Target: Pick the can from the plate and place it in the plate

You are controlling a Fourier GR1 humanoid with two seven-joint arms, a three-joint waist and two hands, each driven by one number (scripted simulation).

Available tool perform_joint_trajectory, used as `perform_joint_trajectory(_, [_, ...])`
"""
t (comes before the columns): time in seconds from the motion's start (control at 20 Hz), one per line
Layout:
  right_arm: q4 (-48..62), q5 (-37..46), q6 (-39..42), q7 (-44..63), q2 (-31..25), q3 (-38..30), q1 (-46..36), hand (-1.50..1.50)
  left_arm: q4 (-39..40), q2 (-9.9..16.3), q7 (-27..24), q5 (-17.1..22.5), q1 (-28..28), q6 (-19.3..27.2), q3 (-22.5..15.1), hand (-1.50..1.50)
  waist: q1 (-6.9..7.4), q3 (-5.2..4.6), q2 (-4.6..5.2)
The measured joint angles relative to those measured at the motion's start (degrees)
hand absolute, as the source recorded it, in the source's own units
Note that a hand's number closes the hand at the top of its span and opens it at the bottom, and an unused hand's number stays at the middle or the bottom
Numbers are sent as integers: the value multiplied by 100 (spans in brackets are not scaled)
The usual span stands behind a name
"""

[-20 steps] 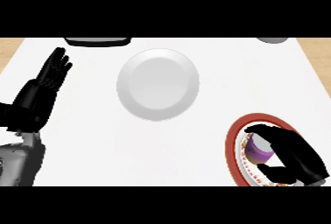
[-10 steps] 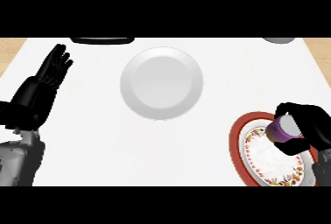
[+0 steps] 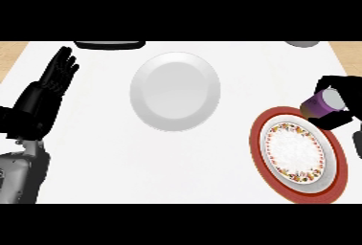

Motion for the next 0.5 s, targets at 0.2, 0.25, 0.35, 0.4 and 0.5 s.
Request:
perform_joint_trajectory(0.2, [-488,-489,195,-287,284,-48,-210,150,38,15,-173,-10,172,-60,57,0,-53,-4,-26])
perform_joint_trajectory(0.25, [-639,-637,269,-302,402,-56,-255,150,42,11,-144,-8,147,-50,67,0,-68,-4,-32])
perform_joint_trajectory(0.35, [-989,-960,555,-280,556,-82,-355,150,55,23,-189,2,185,-80,96,0,-89,-6,-43])
perform_joint_trajectory(0.4, [-1122,-1101,657,-241,645,-98,-414,150,101,34,-210,5,171,-95,120,0,-94,-6,-42])
perform_joint_trajectory(0.5, [-1449,-1278,823,-56,875,-31,-468,150,-6,-16,-155,-12,238,-71,88,0,-89,-6,-45])
